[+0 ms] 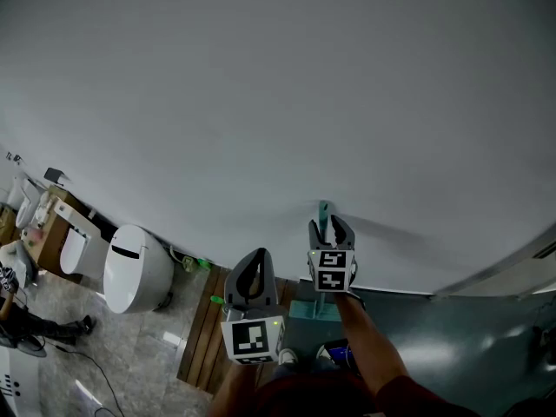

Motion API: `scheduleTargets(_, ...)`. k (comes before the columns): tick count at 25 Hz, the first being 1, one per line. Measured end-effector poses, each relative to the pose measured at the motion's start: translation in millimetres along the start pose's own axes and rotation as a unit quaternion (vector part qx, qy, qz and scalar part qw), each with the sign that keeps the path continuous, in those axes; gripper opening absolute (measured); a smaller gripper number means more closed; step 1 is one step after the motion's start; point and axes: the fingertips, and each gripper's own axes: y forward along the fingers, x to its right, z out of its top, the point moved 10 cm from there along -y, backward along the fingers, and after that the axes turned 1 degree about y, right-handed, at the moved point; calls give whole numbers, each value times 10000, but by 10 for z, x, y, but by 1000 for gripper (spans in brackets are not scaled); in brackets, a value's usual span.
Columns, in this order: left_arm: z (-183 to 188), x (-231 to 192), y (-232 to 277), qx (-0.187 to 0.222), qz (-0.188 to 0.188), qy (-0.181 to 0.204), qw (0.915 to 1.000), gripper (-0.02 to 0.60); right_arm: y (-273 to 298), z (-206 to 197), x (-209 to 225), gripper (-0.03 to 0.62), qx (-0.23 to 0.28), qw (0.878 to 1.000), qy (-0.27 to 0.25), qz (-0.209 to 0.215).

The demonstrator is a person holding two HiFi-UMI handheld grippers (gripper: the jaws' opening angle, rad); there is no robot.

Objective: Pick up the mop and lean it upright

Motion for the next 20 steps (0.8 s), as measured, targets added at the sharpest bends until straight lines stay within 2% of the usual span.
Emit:
scheduleTargets(7,-27,13,-1,-56,35,50,10000,14,46,-11,56,202,-65,9999,67,-80)
scheduleTargets(12,-110,-31,18,-119,23,156,9998,14,87,-29,50,114,-72,9997,24,-239)
scheduleTargets(17,-160,-11,27,-163,5,193,9997,14,108,-53,63,110,-105,9997,43,-208)
scheduleTargets(20,-97,-6,31,-106,-4,84,9999,14,107,-35,45,109,-92,9997,13,-205)
